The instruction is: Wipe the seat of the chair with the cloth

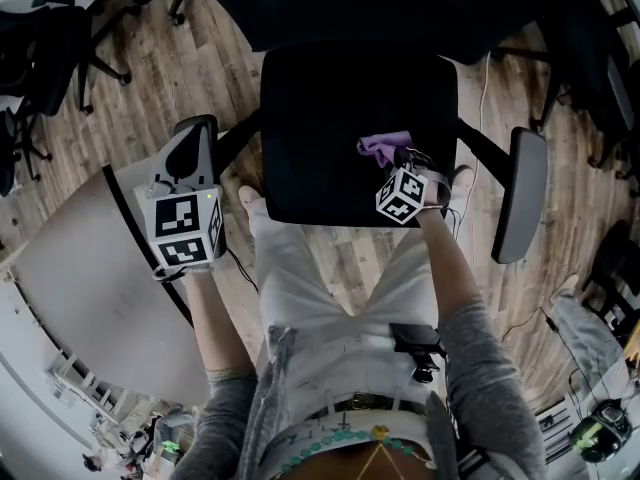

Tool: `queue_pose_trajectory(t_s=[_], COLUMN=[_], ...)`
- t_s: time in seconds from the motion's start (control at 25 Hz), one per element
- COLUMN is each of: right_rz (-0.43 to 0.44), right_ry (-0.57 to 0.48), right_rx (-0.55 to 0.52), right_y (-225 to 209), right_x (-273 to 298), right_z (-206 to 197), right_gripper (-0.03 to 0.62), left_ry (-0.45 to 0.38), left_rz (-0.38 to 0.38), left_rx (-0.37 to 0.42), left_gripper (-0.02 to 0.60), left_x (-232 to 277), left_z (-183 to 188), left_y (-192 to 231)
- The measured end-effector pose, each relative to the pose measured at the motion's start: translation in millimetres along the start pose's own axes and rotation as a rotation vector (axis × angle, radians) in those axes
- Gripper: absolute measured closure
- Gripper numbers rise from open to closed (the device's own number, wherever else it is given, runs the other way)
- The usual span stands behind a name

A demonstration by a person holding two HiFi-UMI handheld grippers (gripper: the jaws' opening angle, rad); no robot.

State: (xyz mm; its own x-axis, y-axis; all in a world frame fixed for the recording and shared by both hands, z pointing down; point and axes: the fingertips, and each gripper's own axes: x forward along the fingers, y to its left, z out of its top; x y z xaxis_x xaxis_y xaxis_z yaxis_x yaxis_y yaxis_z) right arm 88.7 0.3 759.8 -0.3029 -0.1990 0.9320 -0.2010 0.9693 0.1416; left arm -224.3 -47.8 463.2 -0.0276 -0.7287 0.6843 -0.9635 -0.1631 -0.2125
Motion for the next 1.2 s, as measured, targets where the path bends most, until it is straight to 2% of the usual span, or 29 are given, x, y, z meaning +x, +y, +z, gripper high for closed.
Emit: queue_pose_trajectory(t_s=[1.0, 1.2], right_rz=[-0.063, -0.073], right_ry=[0.096, 0.125], right_rx=[0.108, 0.103], right_y=[-22, -28], right_x=[-37, -46], right_z=[-75, -91], right_gripper=[0.546, 0.546], left_ry=[0.003, 0.000], left_rz=[-0.002, -0.002], left_rx=[-0.006, -0.008], left_gripper=[0.574, 0.574], left_x=[1, 3], left_z=[-1, 1], left_y=[-2, -4])
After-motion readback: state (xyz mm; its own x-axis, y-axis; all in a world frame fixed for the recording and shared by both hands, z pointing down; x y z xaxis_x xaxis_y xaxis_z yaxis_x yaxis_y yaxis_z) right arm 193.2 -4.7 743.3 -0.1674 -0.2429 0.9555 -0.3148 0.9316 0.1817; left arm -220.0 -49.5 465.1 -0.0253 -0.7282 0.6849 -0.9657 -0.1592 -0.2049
